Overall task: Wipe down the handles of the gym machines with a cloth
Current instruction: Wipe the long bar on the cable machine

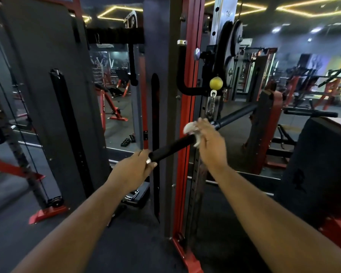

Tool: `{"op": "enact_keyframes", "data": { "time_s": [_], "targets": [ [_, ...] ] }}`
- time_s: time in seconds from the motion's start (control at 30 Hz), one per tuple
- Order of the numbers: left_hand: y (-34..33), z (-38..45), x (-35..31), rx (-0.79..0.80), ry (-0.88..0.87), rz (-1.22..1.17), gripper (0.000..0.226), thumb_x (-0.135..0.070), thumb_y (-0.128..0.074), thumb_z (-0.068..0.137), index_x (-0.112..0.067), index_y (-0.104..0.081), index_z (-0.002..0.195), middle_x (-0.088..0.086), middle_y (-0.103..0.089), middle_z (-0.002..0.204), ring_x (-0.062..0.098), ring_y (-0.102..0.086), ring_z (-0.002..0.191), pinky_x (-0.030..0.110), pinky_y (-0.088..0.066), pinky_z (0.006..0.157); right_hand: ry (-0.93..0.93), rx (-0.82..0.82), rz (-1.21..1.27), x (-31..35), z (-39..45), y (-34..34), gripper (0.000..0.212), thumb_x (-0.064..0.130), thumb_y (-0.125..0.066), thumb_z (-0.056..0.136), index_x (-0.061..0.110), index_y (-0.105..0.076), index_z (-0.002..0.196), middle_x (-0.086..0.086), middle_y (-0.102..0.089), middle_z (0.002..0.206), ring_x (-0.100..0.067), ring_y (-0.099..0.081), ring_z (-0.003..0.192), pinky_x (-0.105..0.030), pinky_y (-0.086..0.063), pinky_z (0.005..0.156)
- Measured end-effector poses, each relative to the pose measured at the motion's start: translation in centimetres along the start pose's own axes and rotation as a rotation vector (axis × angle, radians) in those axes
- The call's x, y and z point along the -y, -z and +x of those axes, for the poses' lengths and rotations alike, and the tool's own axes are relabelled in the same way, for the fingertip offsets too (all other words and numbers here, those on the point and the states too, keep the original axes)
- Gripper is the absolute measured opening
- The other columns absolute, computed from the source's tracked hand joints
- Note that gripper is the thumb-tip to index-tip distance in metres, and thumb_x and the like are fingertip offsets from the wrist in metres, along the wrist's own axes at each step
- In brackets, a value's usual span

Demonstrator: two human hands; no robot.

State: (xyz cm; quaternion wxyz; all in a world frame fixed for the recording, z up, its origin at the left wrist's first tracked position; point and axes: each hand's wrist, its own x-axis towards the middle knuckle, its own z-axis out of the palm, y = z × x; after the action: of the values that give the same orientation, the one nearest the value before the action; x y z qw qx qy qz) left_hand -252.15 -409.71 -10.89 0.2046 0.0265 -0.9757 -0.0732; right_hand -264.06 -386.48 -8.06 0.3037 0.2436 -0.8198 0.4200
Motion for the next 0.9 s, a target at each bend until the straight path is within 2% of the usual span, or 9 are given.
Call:
{"op": "enact_keyframes", "data": {
  "time_s": [0.07,0.17,0.3,0.43,0.57,0.67,0.73,0.83,0.9],
  "targets": [
    [0.3,-0.4,-0.7,-0.038,-0.010,-0.005,0.041,-0.053,-0.038,0.105,-0.026,-0.045,0.136,-0.007,-0.060,0.118,0.017,-0.064,0.080,0.038,-0.055,0.066,-0.008,0.058,-0.118,-0.8,1.3,0.7,0.037,0.012,-0.045,0.106,0.022,-0.057,0.140,0.003,-0.056,0.146,-0.011,-0.054,0.133,-0.026,-0.038,0.116],
    [0.7,-1.1,-2.1,-0.068,-0.016,0.009,0.041,-0.052,-0.037,0.105,-0.024,-0.046,0.134,-0.008,-0.058,0.114,0.013,-0.061,0.074,0.037,-0.056,0.063,-0.010,0.260,-0.133,0.5,0.3,-0.5,0.040,0.012,-0.041,0.107,0.024,-0.053,0.143,0.002,-0.054,0.148,-0.008,-0.061,0.118,-0.021,-0.046,0.104],
    [0.6,-1.9,-3.7,-0.074,0.004,0.020,0.041,-0.048,-0.041,0.105,-0.019,-0.047,0.134,-0.004,-0.058,0.119,0.022,-0.067,0.084,0.039,-0.051,0.061,-0.032,0.203,0.224,3.9,-4.3,-2.0,0.037,0.009,-0.047,0.105,0.020,-0.062,0.137,-0.007,-0.063,0.138,0.001,-0.059,0.098,-0.041,-0.051,0.107],
    [0.6,-2.3,-4.6,-0.041,0.024,0.060,0.039,-0.045,-0.042,0.104,-0.015,-0.049,0.128,0.001,-0.059,0.116,0.029,-0.069,0.092,0.044,-0.054,0.066,0.074,0.285,0.532,5.4,-8.2,-1.5,0.035,0.004,-0.051,0.104,0.013,-0.065,0.135,0.001,-0.065,0.133,0.000,-0.064,0.113,-0.019,-0.051,0.099],
    [1.1,-3.2,-5.6,-0.069,-0.002,0.064,0.043,-0.049,-0.041,0.106,-0.015,-0.048,0.131,0.000,-0.059,0.120,0.026,-0.068,0.089,0.043,-0.055,0.064,-0.263,0.054,0.876,3.0,-6.0,2.6,0.027,0.003,-0.049,0.105,0.008,-0.069,0.123,0.000,-0.072,0.120,-0.013,-0.072,0.091,-0.030,-0.063,0.071],
    [1.6,-3.4,-6.2,-0.091,-0.015,0.062,0.044,-0.052,-0.037,0.105,-0.018,-0.047,0.132,-0.003,-0.059,0.116,0.017,-0.062,0.079,0.035,-0.049,0.058,-0.476,-0.312,0.702,-0.7,-2.3,4.7,0.031,0.005,-0.049,0.104,0.018,-0.068,0.125,0.002,-0.070,0.124,-0.008,-0.067,0.109,-0.036,-0.056,0.099],
    [1.8,-3.4,-6.4,-0.080,-0.016,0.066,0.049,-0.055,-0.033,0.104,-0.020,-0.044,0.136,-0.004,-0.058,0.118,0.015,-0.061,0.079,0.033,-0.048,0.059,-0.472,-0.306,0.513,-2.5,-0.8,4.2,0.033,0.011,-0.051,0.104,0.022,-0.065,0.132,0.005,-0.066,0.131,-0.007,-0.061,0.121,-0.038,-0.049,0.109],
    [1.9,-3.5,-6.5,-0.074,-0.048,0.064,0.050,-0.055,-0.032,0.103,-0.021,-0.044,0.138,-0.004,-0.058,0.120,0.015,-0.064,0.083,0.034,-0.054,0.064,-0.446,-0.064,0.327,-2.6,-0.8,1.2,0.038,0.014,-0.050,0.105,0.032,-0.061,0.137,0.001,-0.064,0.133,-0.015,-0.067,0.112,-0.042,-0.056,0.099],
    [2.0,-3.3,-6.5,-0.079,-0.073,0.058,0.049,-0.054,-0.033,0.105,-0.020,-0.043,0.139,-0.004,-0.057,0.122,0.015,-0.064,0.085,0.032,-0.050,0.063,-0.442,-0.080,0.307,-1.2,-2.0,-0.4,0.039,0.010,-0.050,0.104,0.031,-0.062,0.135,-0.002,-0.065,0.129,-0.014,-0.070,0.094,-0.035,-0.062,0.082]
  ]
}}
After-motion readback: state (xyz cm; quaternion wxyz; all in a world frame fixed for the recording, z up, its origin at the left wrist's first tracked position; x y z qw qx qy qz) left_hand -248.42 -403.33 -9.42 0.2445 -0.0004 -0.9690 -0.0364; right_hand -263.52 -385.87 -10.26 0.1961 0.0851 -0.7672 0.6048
